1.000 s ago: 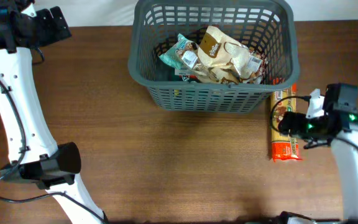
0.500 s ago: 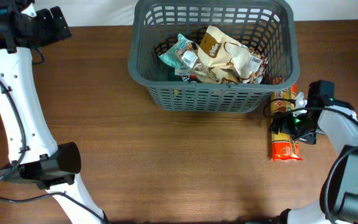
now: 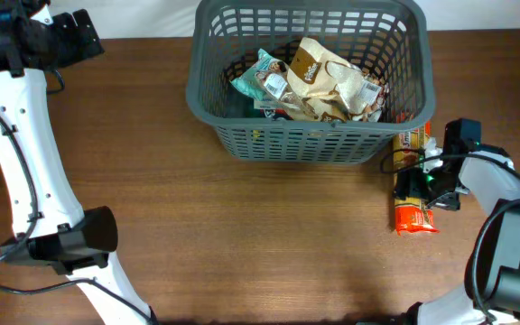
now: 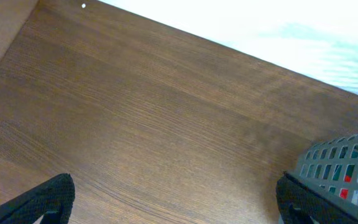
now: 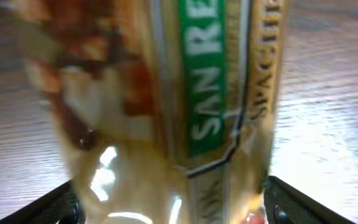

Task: Pack container
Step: 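Lower the right gripper onto the San Remo spaghetti pack, then grasp the spaghetti pack with the right gripper and lift it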

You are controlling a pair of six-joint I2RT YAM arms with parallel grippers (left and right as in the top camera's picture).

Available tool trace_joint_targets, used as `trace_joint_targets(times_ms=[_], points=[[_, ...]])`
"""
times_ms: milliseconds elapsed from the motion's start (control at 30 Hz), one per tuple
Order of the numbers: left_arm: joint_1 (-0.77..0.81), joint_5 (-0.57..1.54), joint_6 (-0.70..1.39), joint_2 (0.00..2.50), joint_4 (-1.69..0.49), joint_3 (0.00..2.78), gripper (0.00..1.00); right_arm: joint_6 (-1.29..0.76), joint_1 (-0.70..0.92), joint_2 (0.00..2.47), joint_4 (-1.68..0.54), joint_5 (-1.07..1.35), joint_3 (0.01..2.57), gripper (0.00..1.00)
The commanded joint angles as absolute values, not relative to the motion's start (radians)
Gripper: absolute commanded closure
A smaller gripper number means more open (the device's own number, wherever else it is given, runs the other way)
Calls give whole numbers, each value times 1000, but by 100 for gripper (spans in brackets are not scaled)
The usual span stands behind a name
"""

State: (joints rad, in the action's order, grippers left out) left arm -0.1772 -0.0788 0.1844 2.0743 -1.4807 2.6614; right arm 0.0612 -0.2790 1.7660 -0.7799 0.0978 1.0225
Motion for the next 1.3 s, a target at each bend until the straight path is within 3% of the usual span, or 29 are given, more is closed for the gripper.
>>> trace_joint_targets(times_ms=[0, 67, 167, 300, 433, 500, 900, 1267], points=[[-181, -75, 197, 2079, -1482, 2665, 1, 70, -284, 1781, -781, 41, 1009, 19], [-181, -75, 197, 2079, -1482, 2665, 1, 64, -284, 1781, -781, 40, 1009, 23], [-181, -75, 197, 2079, -1482, 2665, 1, 51, -284, 1781, -781, 41, 1009, 38], [-181, -75, 197, 2079, -1482, 2665, 1, 36, -284, 1781, -781, 81, 1009, 46], [-181, -75, 197, 2079, -1482, 2665, 1, 0, -299, 1780, -780, 159, 1012, 80], [-181, -75, 197, 2079, -1482, 2665, 1, -25, -315, 1779, -780, 188, 1019, 88], [-181, -75, 197, 2079, -1482, 2665, 1, -88, -418, 1608, -850, 311, 1205, 90], [-181, -75, 197, 2079, -1482, 2665, 1, -114, -414, 1391, -975, 311, 1715, 91]])
